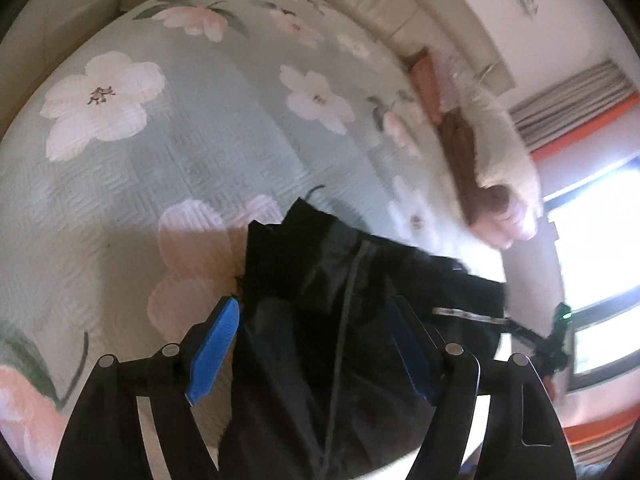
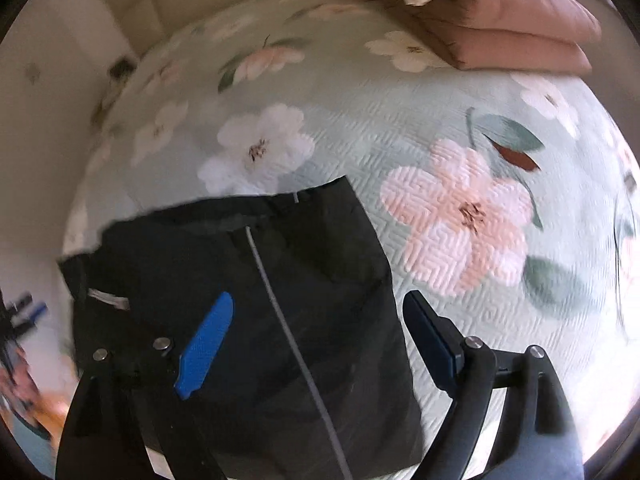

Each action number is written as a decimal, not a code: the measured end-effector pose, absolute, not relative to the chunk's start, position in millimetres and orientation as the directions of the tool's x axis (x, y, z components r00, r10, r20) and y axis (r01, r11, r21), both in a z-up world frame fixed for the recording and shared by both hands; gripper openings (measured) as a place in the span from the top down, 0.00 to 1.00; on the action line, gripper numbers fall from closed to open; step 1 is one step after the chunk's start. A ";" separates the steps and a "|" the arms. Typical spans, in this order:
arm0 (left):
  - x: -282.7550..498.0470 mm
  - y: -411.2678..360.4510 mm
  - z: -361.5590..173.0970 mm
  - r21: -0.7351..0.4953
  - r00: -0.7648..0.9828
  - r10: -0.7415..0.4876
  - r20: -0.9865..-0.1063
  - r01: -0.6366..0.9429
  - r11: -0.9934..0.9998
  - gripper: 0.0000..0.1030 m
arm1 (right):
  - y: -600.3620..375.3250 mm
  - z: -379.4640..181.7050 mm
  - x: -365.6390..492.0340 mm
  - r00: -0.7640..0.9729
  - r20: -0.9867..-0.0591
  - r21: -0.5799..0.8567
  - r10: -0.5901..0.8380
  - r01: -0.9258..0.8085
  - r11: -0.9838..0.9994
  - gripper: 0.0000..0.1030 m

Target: Fold large clothes

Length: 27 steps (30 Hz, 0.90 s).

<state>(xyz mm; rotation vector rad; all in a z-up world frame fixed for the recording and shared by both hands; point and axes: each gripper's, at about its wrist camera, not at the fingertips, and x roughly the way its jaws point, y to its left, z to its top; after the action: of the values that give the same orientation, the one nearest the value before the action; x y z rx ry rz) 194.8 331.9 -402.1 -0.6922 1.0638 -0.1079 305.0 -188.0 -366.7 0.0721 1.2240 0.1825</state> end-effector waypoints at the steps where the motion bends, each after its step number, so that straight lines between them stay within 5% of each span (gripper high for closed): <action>1: 199.6 331.0 -406.4 -0.556 0.500 -0.386 -0.775 -0.251 0.792 0.25 | -187.2 -372.5 310.5 0.328 -0.930 0.136 0.167 -0.116 0.984 0.14; 4: 214.5 328.9 -419.3 -0.494 0.512 -0.299 -0.805 -0.299 0.817 0.25 | -185.5 -391.3 334.6 0.325 -0.933 0.109 0.157 -0.160 0.981 0.14; 9: 243.2 329.5 -453.0 -0.583 0.455 -0.424 -0.783 -0.299 0.756 0.25 | -181.5 -418.8 359.8 0.280 -0.940 0.131 0.194 -0.228 0.965 0.15; 10: 250.2 329.8 -461.6 -0.604 0.444 -0.452 -0.774 -0.305 0.736 0.25 | -178.9 -425.2 363.7 0.267 -0.941 0.142 0.206 -0.240 0.960 0.27; 11: 255.1 330.1 -468.3 -0.619 0.445 -0.464 -0.766 -0.317 0.719 0.25 | -175.8 -430.4 366.1 0.255 -0.940 0.161 0.226 -0.252 0.954 0.57; 12: 256.9 329.6 -470.6 -0.626 0.459 -0.461 -0.759 -0.324 0.709 0.36 | -172.1 -433.1 366.4 0.253 -0.942 0.152 0.221 -0.265 0.952 0.68; 13: 257.1 328.5 -468.2 -0.621 0.491 -0.435 -0.755 -0.320 0.716 0.76 | -169.2 -431.3 363.5 0.273 -0.943 0.109 0.188 -0.281 0.954 0.79; 14: 257.4 323.8 -463.0 -0.593 0.494 -0.407 -0.768 -0.309 0.744 0.88 | -166.8 -427.0 359.4 0.315 -0.939 0.042 0.136 -0.287 0.957 0.82; 23: 267.5 313.9 -358.3 -0.525 0.680 -0.237 -0.694 -0.252 0.813 0.90 | -193.9 -344.8 370.9 0.551 -0.834 -0.072 0.040 -0.180 0.981 0.89; 27: 304.3 302.9 -398.8 -0.377 0.570 -0.132 -0.811 -0.337 0.863 0.90 | -188.0 -374.5 406.2 0.508 -0.861 -0.062 0.021 -0.148 0.987 0.89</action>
<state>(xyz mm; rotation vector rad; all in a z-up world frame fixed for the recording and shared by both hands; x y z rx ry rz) 304.3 302.9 -398.8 -0.5370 0.9691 0.1276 406.2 -188.0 -374.5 -0.1337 1.0342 0.1022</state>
